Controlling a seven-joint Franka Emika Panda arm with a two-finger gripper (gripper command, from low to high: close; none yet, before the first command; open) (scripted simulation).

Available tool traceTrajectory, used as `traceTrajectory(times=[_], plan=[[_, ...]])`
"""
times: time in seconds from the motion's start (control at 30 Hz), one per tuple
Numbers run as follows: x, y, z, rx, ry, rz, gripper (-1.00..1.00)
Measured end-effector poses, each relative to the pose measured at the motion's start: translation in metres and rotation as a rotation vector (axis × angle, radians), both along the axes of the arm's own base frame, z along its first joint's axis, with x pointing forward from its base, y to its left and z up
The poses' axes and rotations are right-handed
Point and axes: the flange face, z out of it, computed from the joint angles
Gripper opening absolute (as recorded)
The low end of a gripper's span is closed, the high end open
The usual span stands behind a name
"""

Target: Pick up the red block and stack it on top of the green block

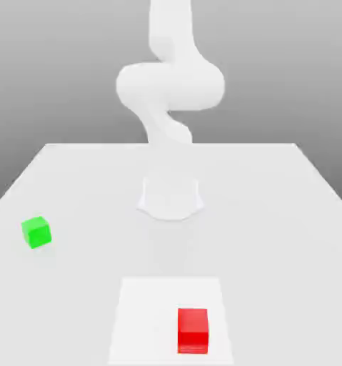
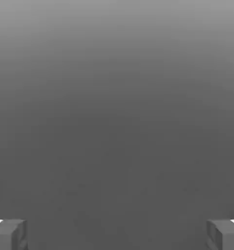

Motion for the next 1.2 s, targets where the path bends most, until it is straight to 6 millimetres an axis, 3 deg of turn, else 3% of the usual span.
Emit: traceTrajectory(times=[0.2,0.4,0.6,0.8,0.93,0.97,1.2], plan=[[0.065,0.009,-0.11,-0.008,0.185,-0.008,0.0],[0.099,0.016,-0.227,-0.009,0.365,-0.011,0.0],[0.102,0.024,-0.347,-0.004,0.544,-0.009,0.0],[0.079,0.032,-0.457,0.009,0.709,-0.007,0.0],[0.077,0.032,-0.509,0.011,0.723,-0.007,0.0],[0.076,0.032,-0.52,0.011,0.724,-0.006,-1.0],[0.076,0.033,-0.521,0.01,0.724,-0.007,-1.0]])
